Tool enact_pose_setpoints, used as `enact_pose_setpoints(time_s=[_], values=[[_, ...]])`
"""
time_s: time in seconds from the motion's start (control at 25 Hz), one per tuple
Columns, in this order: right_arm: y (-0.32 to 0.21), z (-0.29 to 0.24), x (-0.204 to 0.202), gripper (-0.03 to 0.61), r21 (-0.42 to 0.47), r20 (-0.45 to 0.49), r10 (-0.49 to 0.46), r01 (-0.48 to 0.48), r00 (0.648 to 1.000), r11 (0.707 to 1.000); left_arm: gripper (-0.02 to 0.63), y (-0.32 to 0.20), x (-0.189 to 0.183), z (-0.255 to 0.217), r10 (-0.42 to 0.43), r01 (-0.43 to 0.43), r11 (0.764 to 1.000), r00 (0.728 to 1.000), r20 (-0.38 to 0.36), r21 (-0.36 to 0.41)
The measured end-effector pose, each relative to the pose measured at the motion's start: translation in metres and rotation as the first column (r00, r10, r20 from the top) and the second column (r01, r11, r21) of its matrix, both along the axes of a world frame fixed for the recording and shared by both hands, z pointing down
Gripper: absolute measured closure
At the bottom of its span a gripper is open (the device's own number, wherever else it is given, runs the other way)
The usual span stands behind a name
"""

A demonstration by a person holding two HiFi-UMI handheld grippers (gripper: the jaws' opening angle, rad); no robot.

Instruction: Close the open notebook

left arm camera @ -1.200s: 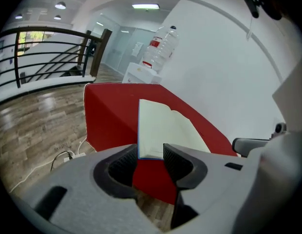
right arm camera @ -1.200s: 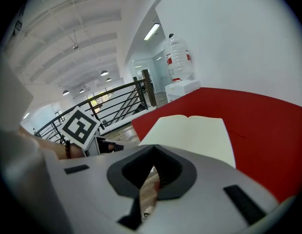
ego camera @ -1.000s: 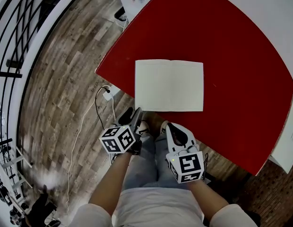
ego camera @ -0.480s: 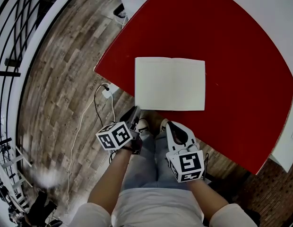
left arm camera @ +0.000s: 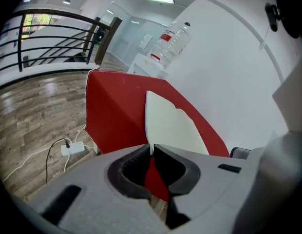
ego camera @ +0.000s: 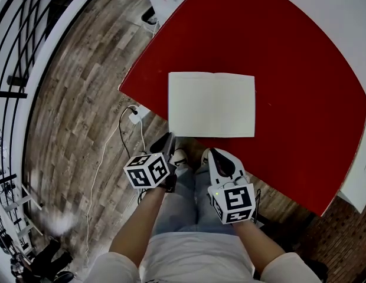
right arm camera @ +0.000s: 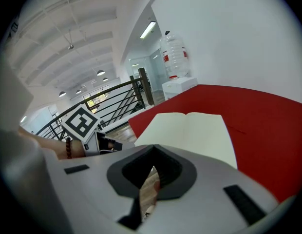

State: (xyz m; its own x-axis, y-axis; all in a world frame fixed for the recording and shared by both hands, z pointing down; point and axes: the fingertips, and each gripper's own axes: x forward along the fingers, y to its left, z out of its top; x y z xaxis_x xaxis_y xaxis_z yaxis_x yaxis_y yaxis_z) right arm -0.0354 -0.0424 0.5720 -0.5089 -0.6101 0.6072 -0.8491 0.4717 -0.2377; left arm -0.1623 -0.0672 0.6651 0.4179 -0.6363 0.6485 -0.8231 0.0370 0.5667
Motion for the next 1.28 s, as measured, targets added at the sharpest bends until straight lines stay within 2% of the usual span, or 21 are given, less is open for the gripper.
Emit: enact_pose_setpoints(time_s=[0.2,0.48,0.72,0.92,1.08,1.28], values=[[-0.003,-0.011,0.007,0.572,0.022,0.010,0.029,-0.029,1.000,0.999,0.586,-0.006,-0.005,-0.028,0.030,-0.035,0.998,0.996,0.083,0.049],[-0.011,-0.028,0.032,0.572,0.051,0.029,0.106,-0.108,0.994,0.993,0.591,-0.011,0.017,-0.083,0.138,-0.174,0.972,0.965,0.223,0.155],[-0.009,-0.035,0.061,0.572,0.060,0.021,0.163,-0.164,0.986,0.985,0.594,-0.010,0.051,-0.114,0.179,-0.215,0.958,0.966,0.187,0.189],[-0.006,-0.037,0.077,0.572,0.064,0.028,0.205,-0.206,0.978,0.976,0.594,-0.008,0.081,-0.128,0.244,-0.286,0.932,0.949,0.198,0.223],[-0.005,-0.038,0.090,0.572,0.066,0.031,0.229,-0.230,0.973,0.971,0.594,-0.008,0.107,-0.134,0.281,-0.316,0.918,0.944,0.172,0.239],[-0.006,-0.038,0.106,0.572,0.063,0.035,0.257,-0.258,0.966,0.964,0.594,-0.009,0.141,-0.134,0.339,-0.375,0.894,0.924,0.175,0.246]])
